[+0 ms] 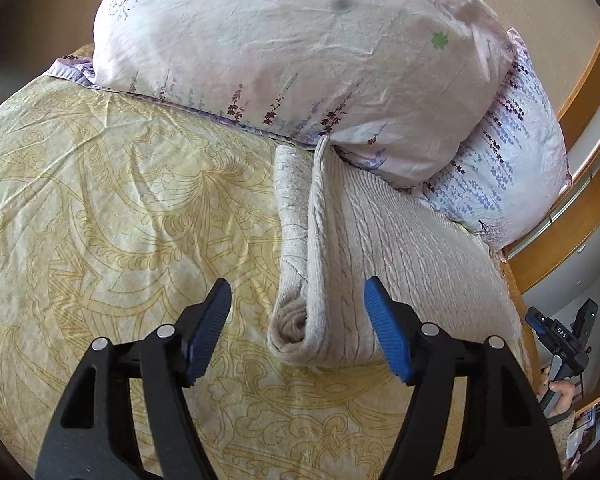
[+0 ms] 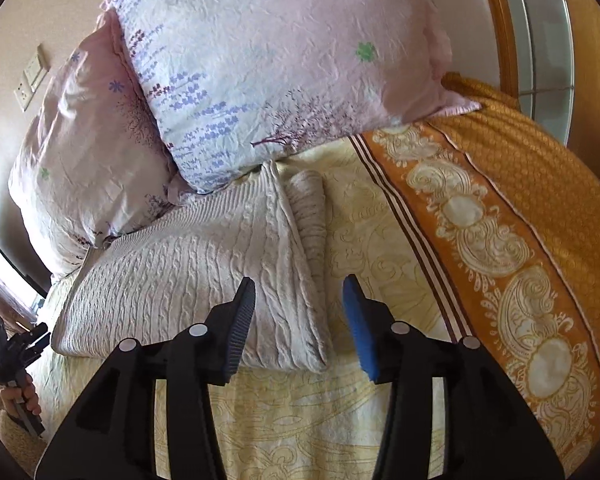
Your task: Fold small clothes
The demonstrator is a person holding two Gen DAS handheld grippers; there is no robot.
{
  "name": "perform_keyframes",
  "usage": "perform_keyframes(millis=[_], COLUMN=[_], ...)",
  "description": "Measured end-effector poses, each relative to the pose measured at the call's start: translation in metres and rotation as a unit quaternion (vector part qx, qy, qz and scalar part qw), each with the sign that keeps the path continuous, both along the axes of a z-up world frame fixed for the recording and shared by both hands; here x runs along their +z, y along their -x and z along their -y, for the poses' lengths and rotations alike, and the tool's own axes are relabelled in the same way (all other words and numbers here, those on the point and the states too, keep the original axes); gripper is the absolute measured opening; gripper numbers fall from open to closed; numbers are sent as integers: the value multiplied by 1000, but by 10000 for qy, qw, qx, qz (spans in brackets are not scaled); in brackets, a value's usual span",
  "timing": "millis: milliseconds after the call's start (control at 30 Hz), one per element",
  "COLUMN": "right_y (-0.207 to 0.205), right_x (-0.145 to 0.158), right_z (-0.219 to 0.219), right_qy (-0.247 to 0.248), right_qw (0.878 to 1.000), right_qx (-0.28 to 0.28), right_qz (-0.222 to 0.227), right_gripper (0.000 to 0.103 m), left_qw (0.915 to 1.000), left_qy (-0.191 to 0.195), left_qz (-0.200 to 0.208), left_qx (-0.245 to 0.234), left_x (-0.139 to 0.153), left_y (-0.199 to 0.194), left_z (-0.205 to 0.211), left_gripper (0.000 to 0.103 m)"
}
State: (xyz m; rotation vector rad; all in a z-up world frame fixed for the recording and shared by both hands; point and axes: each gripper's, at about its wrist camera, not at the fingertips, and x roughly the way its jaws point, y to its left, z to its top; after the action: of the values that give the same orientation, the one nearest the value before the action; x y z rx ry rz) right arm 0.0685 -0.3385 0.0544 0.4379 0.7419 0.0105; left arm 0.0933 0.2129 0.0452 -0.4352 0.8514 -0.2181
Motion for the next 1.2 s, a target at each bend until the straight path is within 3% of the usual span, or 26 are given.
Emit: perform_keyframes(millis=[333,500,700,833,1200], right_y=[-52,-77,-81,-98,-93], right_x=[4,-7,0,-17,-20], right_z=[-64,-77,-91,-107,-102], right_qy=[962,1021,860,957,709], right_qw=[9910,9886,9879,9829,9846], right_qx=[934,1085,1295,1474,1575], right_qz=[44,-230,2,-556,-261], right_gripper=[46,44,41,42,50], left_qw=[9994,9993,9990,9985,9971], left_qy=[30,77,143,197,11], left_qz=[-354,-369,-423,-517,-752], left_qx=[-26,-16,5,-54,-113], left_x=[-14,-16,-15,-12,-16], left_y=[-17,-23,-31,-43,-83], left_z=[7,6,5,12,37], left_gripper=[69,70,70,70,70])
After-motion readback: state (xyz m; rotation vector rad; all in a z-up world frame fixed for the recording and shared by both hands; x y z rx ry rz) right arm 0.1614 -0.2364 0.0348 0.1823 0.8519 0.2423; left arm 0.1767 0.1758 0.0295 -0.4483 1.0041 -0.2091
